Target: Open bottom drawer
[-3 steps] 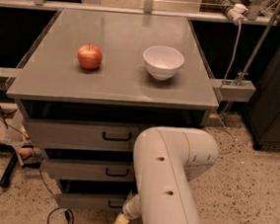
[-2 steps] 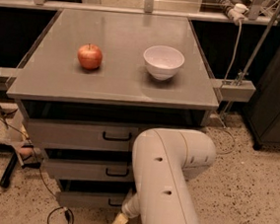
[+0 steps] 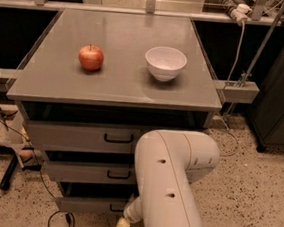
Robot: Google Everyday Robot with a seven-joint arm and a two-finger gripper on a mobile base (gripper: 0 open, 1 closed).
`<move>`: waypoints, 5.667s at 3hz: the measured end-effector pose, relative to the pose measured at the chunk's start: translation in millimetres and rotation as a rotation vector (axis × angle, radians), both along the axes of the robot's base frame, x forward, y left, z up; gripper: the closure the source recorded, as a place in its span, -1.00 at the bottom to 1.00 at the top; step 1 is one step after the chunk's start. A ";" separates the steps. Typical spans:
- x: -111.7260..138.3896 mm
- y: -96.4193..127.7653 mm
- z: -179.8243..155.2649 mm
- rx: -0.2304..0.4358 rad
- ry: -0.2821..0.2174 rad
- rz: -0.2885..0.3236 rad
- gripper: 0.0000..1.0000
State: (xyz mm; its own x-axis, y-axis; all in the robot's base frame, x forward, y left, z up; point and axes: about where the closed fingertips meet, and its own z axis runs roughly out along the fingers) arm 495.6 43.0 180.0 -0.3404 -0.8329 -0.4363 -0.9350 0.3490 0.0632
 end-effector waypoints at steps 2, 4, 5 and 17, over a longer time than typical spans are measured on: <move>-8.7 -2.7 1.8 -0.005 0.023 -0.004 -1.00; -22.5 -6.2 2.2 -0.006 0.057 -0.017 -1.00; -41.4 -13.7 1.1 -0.004 0.095 -0.034 -1.00; -151.0 -70.2 6.6 -0.063 0.229 -0.220 -1.00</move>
Offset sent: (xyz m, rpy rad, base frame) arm -0.1240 -0.0508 -0.0548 -0.0546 0.2792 -0.0912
